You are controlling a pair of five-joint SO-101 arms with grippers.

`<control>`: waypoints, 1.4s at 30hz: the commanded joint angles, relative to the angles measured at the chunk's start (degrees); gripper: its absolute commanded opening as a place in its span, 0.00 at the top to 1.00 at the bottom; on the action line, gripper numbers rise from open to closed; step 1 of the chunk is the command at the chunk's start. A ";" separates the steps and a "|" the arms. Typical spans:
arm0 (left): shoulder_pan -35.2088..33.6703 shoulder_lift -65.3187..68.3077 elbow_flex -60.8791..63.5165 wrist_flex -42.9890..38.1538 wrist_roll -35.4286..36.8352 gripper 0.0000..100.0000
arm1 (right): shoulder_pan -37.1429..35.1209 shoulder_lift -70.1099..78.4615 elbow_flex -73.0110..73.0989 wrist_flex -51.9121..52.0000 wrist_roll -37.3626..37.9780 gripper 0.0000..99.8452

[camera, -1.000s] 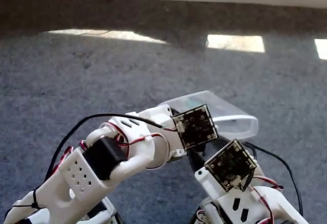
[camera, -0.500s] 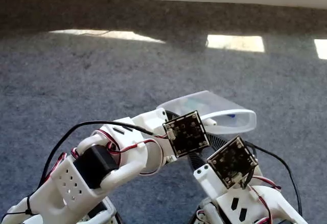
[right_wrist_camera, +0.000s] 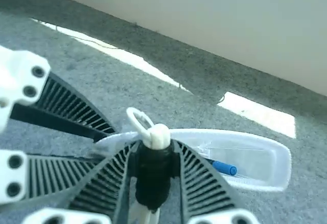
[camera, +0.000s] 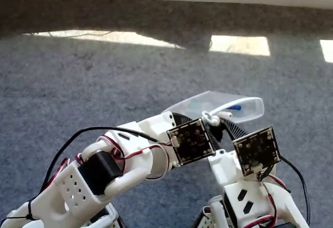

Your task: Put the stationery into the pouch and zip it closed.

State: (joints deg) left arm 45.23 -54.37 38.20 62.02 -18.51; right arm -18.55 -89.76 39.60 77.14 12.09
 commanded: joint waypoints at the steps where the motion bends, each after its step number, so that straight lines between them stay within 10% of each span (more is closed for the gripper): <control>1: 0.04 -1.10 0.04 -0.09 2.81 0.99 | 5.14 0.04 -1.36 -4.97 -1.32 0.99; 23: -4.62 -3.21 0.92 0.88 3.52 1.00 | 21.58 0.13 8.84 -19.03 -1.93 0.99; 42: -12.88 -18.42 2.51 11.96 2.20 1.00 | 22.20 0.13 8.84 -19.74 -1.93 0.99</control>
State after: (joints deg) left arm 36.44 -68.62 40.92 70.02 -15.96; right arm 0.79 -90.37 49.36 60.26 10.42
